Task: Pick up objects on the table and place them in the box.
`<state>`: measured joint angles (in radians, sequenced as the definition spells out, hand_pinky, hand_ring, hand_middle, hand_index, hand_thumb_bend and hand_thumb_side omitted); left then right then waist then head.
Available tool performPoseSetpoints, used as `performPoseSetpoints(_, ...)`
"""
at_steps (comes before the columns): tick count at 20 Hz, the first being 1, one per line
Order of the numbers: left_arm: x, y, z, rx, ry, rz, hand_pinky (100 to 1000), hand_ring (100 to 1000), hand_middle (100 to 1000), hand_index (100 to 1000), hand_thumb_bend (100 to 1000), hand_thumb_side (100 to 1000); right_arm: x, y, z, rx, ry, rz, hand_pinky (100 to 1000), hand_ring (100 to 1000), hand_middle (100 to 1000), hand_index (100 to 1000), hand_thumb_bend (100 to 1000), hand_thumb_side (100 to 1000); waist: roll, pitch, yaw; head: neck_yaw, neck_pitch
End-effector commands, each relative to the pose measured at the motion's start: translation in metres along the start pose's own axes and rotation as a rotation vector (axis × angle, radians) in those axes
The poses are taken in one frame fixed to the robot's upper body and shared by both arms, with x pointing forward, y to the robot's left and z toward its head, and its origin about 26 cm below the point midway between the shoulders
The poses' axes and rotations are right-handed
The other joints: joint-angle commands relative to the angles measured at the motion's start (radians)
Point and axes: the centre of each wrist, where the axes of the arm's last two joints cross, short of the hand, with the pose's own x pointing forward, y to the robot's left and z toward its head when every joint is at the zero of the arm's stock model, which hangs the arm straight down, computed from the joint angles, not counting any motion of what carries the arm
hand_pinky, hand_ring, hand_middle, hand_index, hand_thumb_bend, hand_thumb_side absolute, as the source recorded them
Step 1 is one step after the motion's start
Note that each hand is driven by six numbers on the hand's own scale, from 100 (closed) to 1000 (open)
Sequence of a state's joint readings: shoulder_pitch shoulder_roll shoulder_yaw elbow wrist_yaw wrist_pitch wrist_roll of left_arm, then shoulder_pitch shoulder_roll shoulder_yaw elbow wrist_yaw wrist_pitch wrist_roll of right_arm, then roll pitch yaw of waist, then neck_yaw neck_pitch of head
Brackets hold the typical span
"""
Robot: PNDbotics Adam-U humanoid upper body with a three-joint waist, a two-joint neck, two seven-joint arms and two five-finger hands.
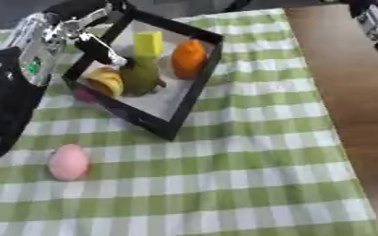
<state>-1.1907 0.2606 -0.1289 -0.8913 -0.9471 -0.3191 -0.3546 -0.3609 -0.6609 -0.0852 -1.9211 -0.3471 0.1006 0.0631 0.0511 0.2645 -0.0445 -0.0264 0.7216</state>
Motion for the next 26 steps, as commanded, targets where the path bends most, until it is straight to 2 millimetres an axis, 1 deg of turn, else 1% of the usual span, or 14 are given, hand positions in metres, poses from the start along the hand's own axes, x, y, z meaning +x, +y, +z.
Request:
performPoseSetpoints(1, -0.005, 0.031, 0.009, 0.019, -0.014, 0.001, 906, 839, 781, 871, 847, 329, 0.007, -0.006, -0.001, -0.005, -0.016, 0.023, 995, 822, 710, 772, 176, 351, -0.001, -0.048, 0.003, -0.013, 0.01)
performPoseSetpoints(2, -0.006, 0.034, 0.011, 0.019, -0.019, 0.008, 906, 838, 780, 870, 844, 327, 0.007, -0.005, -0.001, -0.006, -0.016, 0.021, 995, 822, 710, 772, 176, 351, -0.002, -0.05, 0.004, -0.015, 0.012)
performPoseSetpoints(3, -0.005, 0.036, 0.013, 0.023, -0.025, 0.013, 900, 828, 772, 858, 794, 302, 0.007, -0.005, -0.001, -0.005, -0.016, 0.02, 995, 822, 710, 771, 176, 350, -0.003, -0.052, 0.006, -0.017, 0.014)
performPoseSetpoints(4, -0.006, 0.039, 0.016, 0.029, -0.033, 0.02, 898, 826, 770, 856, 786, 298, 0.007, -0.005, -0.001, -0.006, -0.016, 0.02, 995, 822, 710, 771, 176, 350, -0.004, -0.054, 0.008, -0.02, 0.016)
performPoseSetpoints(5, -0.006, 0.041, 0.02, 0.037, -0.041, 0.025, 883, 806, 759, 846, 732, 286, 0.006, -0.006, 0.0, -0.009, -0.014, 0.021, 995, 822, 710, 771, 177, 348, -0.005, -0.056, 0.013, -0.024, 0.02)
performPoseSetpoints(7, -0.008, 0.048, 0.03, 0.047, -0.059, 0.035, 873, 796, 756, 844, 700, 280, 0.005, -0.007, 0.002, -0.017, -0.008, 0.025, 994, 822, 710, 771, 176, 348, -0.006, -0.06, 0.025, -0.035, 0.026)
performPoseSetpoints(13, -0.013, 0.062, 0.069, -0.003, -0.149, 0.1, 867, 765, 737, 845, 644, 298, 0.001, -0.011, 0.007, -0.036, 0.013, 0.04, 994, 822, 710, 770, 175, 348, -0.008, -0.073, 0.061, -0.08, 0.046)
performPoseSetpoints(16, -0.01, 0.066, 0.091, -0.029, -0.168, 0.166, 854, 734, 710, 837, 616, 277, -0.001, -0.013, 0.01, -0.042, 0.023, 0.046, 993, 822, 710, 770, 175, 348, -0.011, -0.078, 0.076, -0.095, 0.048)
performPoseSetpoints(18, -0.004, 0.064, 0.103, -0.033, -0.157, 0.212, 844, 712, 696, 833, 614, 290, -0.002, -0.013, 0.011, -0.048, 0.027, 0.048, 993, 822, 710, 770, 175, 347, -0.014, -0.082, 0.087, -0.097, 0.048)
performPoseSetpoints(20, 0.006, 0.061, 0.114, -0.043, -0.15, 0.24, 841, 707, 695, 832, 618, 294, -0.003, -0.014, 0.012, -0.051, 0.031, 0.05, 993, 822, 710, 770, 174, 347, -0.017, -0.085, 0.095, -0.098, 0.048)
performPoseSetpoints(23, 0.027, 0.06, 0.13, -0.058, -0.138, 0.246, 840, 714, 707, 839, 626, 301, -0.004, -0.014, 0.013, -0.053, 0.033, 0.051, 993, 822, 709, 769, 174, 347, -0.02, -0.087, 0.106, -0.099, 0.048)
performPoseSetpoints(26, 0.05, 0.062, 0.146, -0.069, -0.131, 0.224, 836, 725, 739, 847, 631, 323, -0.005, -0.015, 0.014, -0.053, 0.037, 0.052, 993, 822, 709, 769, 174, 349, -0.023, -0.087, 0.115, -0.103, 0.048)
